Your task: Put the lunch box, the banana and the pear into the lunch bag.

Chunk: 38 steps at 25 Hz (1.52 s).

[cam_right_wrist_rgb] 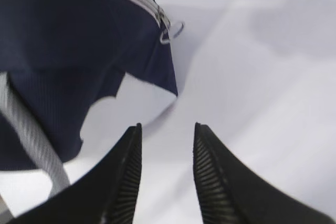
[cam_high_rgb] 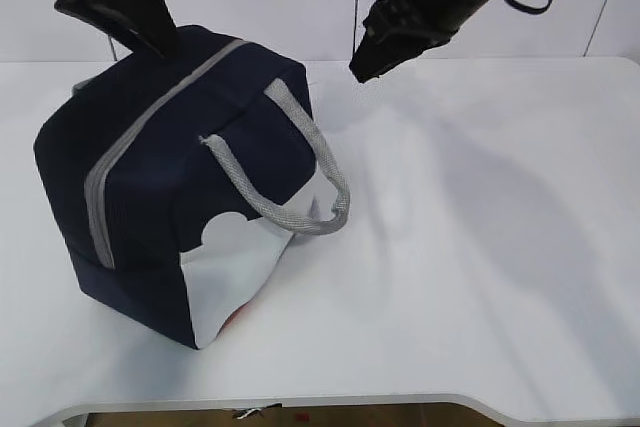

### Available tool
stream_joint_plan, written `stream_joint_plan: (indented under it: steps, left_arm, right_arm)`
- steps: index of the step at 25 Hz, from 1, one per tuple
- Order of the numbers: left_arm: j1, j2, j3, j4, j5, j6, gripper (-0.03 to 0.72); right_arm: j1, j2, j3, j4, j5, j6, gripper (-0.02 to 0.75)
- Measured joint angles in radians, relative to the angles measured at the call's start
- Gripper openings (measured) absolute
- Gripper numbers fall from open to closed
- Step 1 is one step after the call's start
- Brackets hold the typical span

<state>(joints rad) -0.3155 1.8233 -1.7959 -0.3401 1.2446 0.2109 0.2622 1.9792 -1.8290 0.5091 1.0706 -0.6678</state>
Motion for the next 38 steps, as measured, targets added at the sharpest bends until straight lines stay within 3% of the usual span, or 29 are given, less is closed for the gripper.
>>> stream_joint_plan:
  steps: [6, 13, 21, 31, 38]
  left_arm:
    - [0.0, -0.042, -0.002, 0.022, 0.0, -0.039, 0.351]
    - [0.0, -0.072, -0.002, 0.065, 0.0, -0.088, 0.453]
    - [0.0, -0.244, 0.096, 0.096, 0.002, -0.096, 0.445]
    - [0.0, -0.524, 0.267, 0.152, 0.011, -0.097, 0.442]
    - [0.0, -0.706, 0.362, 0.179, 0.015, -0.097, 0.396]
  right_arm:
    - [0.0, 0.0, -0.127, -0.178, 0.148, 0.181, 0.297]
    - [0.0, -0.026, -0.164, -0.294, 0.174, 0.332, 0.296]
    - [0.0, -0.187, -0.111, -0.374, 0.181, 0.434, 0.296]
    - [0.0, -0.43, 0.133, -0.376, 0.182, 0.503, 0.296]
    - [0.0, -0.629, 0.336, -0.377, 0.182, 0.511, 0.296]
